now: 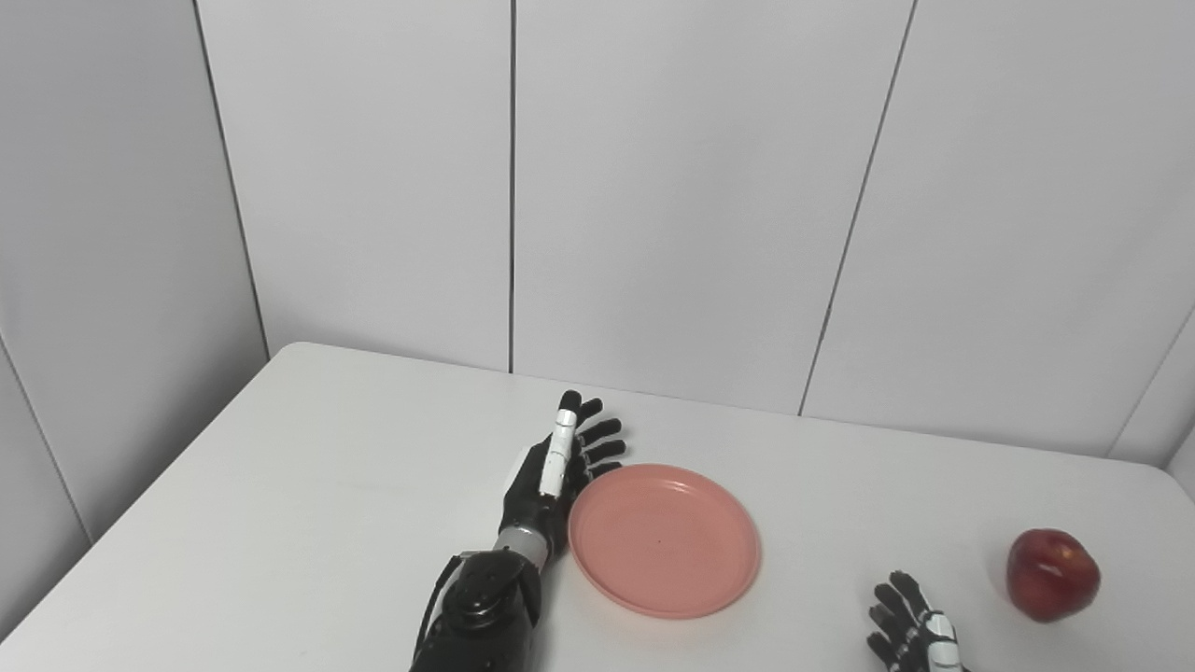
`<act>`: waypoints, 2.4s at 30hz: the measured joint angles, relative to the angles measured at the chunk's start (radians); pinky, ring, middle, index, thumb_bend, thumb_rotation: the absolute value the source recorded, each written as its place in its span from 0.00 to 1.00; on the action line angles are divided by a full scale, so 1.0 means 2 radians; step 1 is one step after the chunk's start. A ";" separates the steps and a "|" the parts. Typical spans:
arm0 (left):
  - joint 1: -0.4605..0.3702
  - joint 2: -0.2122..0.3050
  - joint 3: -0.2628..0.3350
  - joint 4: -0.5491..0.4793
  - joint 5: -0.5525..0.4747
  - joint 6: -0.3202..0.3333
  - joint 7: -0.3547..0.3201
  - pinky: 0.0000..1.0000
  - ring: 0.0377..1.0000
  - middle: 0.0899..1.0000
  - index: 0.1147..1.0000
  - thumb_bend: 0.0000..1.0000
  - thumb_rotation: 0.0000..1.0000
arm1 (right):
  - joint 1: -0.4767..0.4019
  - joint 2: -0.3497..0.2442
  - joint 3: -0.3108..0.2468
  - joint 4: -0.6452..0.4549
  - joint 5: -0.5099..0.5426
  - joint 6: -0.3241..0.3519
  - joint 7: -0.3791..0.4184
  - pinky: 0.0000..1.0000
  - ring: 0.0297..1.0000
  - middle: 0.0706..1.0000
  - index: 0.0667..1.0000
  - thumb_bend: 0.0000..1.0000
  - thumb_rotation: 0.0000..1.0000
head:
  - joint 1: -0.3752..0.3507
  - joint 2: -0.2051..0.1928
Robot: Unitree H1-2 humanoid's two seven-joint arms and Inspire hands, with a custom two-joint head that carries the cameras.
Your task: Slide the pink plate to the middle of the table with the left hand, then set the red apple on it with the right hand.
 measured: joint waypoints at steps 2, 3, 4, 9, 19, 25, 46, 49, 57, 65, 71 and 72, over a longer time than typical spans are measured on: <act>0.000 -0.001 0.000 0.001 0.004 -0.001 0.001 0.75 0.77 0.79 0.82 0.77 0.95 | 0.000 0.001 0.001 0.000 0.000 0.000 -0.002 0.93 0.94 0.92 0.93 0.83 1.00 | -0.004 0.001; 0.000 -0.001 0.000 0.001 0.005 -0.001 0.001 0.75 0.77 0.79 0.81 0.77 0.94 | 0.000 0.001 0.002 0.000 0.000 0.000 -0.003 0.93 0.94 0.92 0.93 0.84 1.00 | -0.006 0.001; 0.000 -0.002 0.001 0.002 0.005 -0.002 0.001 0.75 0.77 0.79 0.81 0.76 0.94 | 0.000 0.001 0.003 0.000 0.000 0.000 -0.004 0.93 0.94 0.92 0.93 0.84 1.00 | -0.008 0.002; 0.000 -0.002 0.002 0.004 0.005 -0.005 0.000 0.75 0.77 0.80 0.82 0.76 0.95 | 0.000 0.002 0.006 0.000 -0.001 0.000 -0.007 0.92 0.93 0.91 0.93 0.86 1.00 | -0.014 0.002; -0.002 0.008 0.004 0.008 0.005 -0.005 -0.013 0.77 0.80 0.82 0.85 0.73 0.98 | -0.002 0.008 0.016 0.000 -0.011 0.000 -0.020 0.89 0.91 0.90 0.92 0.84 1.00 | -0.081 0.008; -0.003 0.021 0.010 0.012 0.003 -0.005 -0.025 0.79 0.82 0.84 0.85 0.74 0.97 | -0.004 0.010 0.030 0.001 -0.018 0.001 -0.026 0.91 0.93 0.92 0.93 0.84 1.00 | -0.110 0.012; -0.013 0.038 0.023 0.032 -0.005 -0.010 -0.046 0.83 0.83 0.85 0.88 0.74 1.00 | -0.008 0.016 0.052 0.004 -0.030 0.001 -0.041 0.92 0.93 0.91 0.93 0.83 1.00 | -0.157 0.010; -0.015 0.041 0.025 0.035 -0.006 -0.010 -0.048 0.85 0.83 0.85 0.88 0.74 1.00 | -0.009 0.018 0.055 0.006 -0.033 0.001 -0.045 0.92 0.93 0.91 0.93 0.84 1.00 | -0.177 0.008; -0.028 0.063 0.029 0.074 -0.014 -0.031 -0.077 0.89 0.88 0.89 0.91 0.74 1.00 | -0.022 0.028 0.068 0.024 -0.054 -0.004 -0.065 0.90 0.93 0.91 0.92 0.85 1.00 | -0.238 0.000; -0.039 0.081 0.028 0.108 -0.015 -0.061 -0.086 0.90 0.89 0.90 0.91 0.76 1.00 | -0.040 0.059 0.074 0.049 -0.068 -0.009 -0.080 0.92 0.93 0.91 0.91 0.84 1.00 | -0.260 -0.004; -0.044 0.080 0.028 0.116 -0.016 -0.066 -0.095 0.90 0.88 0.90 0.91 0.77 1.00 | -0.041 0.084 0.073 0.055 -0.068 -0.009 -0.077 0.91 0.93 0.91 0.92 0.82 1.00 | -0.256 -0.006; -0.044 0.080 0.028 0.116 -0.016 -0.066 -0.095 0.90 0.88 0.90 0.91 0.76 1.00 | -0.041 0.084 0.073 0.055 -0.068 -0.009 -0.074 0.91 0.93 0.91 0.92 0.82 1.00 | -0.256 -0.006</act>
